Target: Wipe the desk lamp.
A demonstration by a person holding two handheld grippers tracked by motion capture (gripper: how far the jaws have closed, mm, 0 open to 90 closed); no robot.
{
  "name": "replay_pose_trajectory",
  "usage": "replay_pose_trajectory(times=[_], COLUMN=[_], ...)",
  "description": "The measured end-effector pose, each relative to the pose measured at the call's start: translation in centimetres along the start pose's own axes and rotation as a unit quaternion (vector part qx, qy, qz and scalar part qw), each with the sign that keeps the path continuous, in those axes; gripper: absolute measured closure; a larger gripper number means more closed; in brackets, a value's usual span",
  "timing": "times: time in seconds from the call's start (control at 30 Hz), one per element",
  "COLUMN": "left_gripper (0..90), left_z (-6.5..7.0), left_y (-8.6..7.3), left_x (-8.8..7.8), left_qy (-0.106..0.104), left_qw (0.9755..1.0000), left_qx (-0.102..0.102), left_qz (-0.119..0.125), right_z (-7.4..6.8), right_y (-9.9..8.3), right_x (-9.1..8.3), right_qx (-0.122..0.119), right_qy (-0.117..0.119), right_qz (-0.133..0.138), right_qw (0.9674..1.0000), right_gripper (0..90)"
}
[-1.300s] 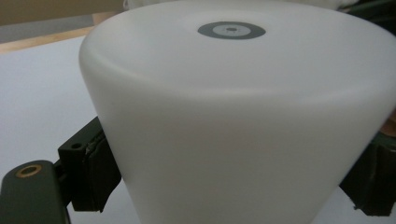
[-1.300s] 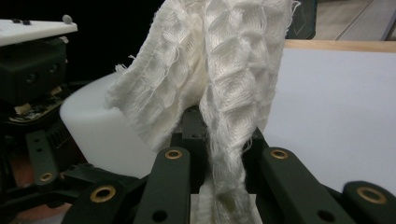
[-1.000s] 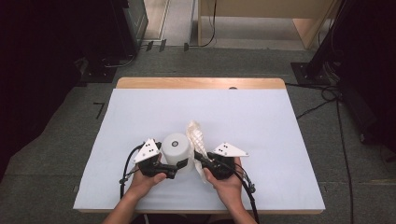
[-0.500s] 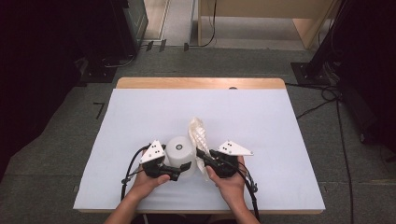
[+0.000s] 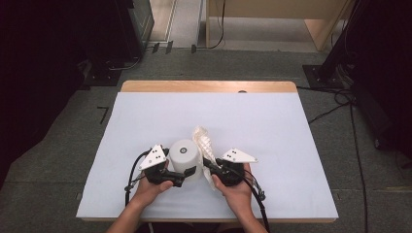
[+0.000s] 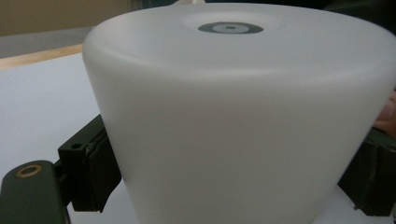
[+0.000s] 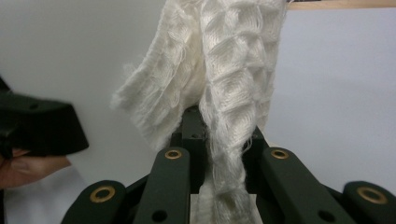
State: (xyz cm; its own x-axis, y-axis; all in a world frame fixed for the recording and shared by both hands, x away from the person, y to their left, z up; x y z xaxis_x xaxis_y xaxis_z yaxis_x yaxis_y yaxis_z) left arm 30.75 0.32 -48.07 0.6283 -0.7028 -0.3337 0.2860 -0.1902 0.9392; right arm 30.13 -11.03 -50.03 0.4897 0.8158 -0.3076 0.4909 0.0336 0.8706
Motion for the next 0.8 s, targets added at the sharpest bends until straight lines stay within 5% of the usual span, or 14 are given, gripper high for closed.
replay_pose_trajectory(times=[0.43, 0.67, 0.8], left_gripper=[9.0, 9.0, 9.0], left_z=[1.1, 0.7, -0.9], left_y=[-1.2, -0.3, -0.4], left_x=[1.1, 0.5, 0.8], left_qy=[0.012, 0.015, 0.088], left_qw=[0.9990, 0.9995, 0.9951], left_qx=[0.034, 0.028, 0.043], left_qz=[-0.027, -0.008, -0.006], right_z=[-0.4, 0.3, 0.4], right_y=[1.8, 0.0, 0.4], right_x=[-1.4, -0.1, -0.4], right_qx=[-0.010, -0.001, -0.013], right_qy=[0.001, -0.009, -0.019], right_qz=[0.033, 0.005, 0.005], right_qw=[0.9994, 1.0000, 0.9997], right_gripper=[79.2, 79.6, 79.5])
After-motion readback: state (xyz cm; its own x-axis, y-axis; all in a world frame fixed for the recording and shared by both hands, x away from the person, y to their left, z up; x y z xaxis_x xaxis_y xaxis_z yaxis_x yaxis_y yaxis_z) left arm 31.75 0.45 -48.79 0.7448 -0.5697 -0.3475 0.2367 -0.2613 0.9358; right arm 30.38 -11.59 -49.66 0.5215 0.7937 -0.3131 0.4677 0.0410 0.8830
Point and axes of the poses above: each handheld gripper's, and its own axes: x roughly forward along the jaws, y roughly out of its top, z roughly to its right, the point moved 9 cm from there along x, roughly forward along the jaws, and after that the axes turned 12 degrees about y, right-handed, at the moved point
